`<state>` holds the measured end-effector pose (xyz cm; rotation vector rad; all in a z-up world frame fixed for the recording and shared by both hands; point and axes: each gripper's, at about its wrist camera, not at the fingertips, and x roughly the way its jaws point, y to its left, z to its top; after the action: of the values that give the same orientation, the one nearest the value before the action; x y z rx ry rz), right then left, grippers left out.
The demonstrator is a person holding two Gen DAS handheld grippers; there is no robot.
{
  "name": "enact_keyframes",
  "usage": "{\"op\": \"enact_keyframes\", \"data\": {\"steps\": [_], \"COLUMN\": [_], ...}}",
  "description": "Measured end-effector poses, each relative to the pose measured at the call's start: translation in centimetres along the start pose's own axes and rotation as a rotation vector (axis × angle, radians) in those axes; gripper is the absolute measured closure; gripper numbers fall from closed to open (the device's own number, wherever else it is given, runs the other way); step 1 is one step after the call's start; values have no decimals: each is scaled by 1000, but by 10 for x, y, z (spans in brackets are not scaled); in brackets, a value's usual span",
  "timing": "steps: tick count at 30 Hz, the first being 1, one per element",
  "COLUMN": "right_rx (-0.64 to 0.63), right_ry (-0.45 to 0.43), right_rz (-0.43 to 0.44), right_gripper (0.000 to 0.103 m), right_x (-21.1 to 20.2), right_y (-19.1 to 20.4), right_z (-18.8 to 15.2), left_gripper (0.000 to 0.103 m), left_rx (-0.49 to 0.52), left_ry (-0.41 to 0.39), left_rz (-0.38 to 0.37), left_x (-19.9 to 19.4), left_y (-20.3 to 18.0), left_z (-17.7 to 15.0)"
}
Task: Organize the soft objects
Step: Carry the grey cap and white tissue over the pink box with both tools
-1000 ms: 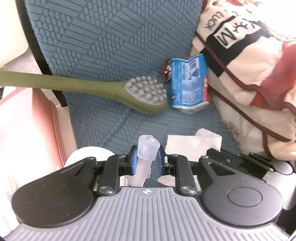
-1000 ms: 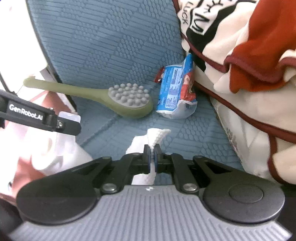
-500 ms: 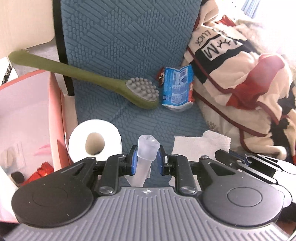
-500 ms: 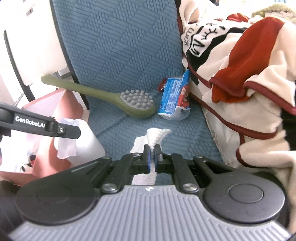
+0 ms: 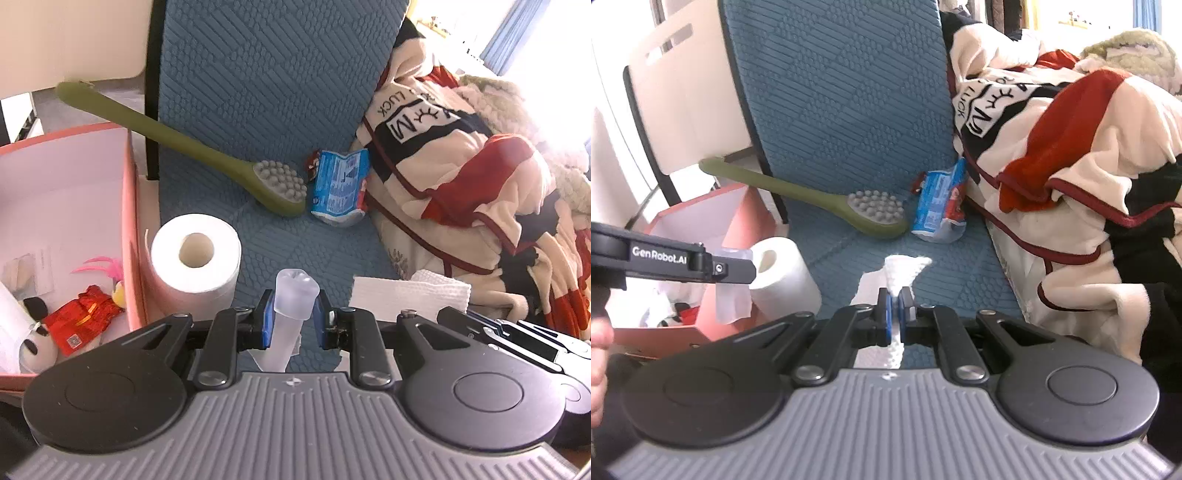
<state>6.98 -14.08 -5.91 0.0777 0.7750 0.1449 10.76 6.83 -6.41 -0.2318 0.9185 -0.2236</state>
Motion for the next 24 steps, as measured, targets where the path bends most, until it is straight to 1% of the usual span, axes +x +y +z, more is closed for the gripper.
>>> {"op": "enact_keyframes", "data": {"steps": [7, 14, 21, 24], "right_rx": [-42, -91, -149, -176], "right_ry": [-24, -31, -36, -37], "right_rz": [29, 81, 163, 213], "right_gripper": [95, 95, 95, 95], "right_x": [-12, -16, -17, -18], "right_y": [20, 49, 88, 108], "right_z": [4, 9, 14, 16], "left_gripper": [78, 78, 78, 78], "left_rx": [-21, -60, -111, -140], "left_ry": [-42, -90, -134, -154], "left_rz": [-2, 19, 53, 78], "left_x": [-28, -52, -80, -94], "left_y": [10, 30, 60, 77], "left_z": [-12, -17, -24, -29]}}
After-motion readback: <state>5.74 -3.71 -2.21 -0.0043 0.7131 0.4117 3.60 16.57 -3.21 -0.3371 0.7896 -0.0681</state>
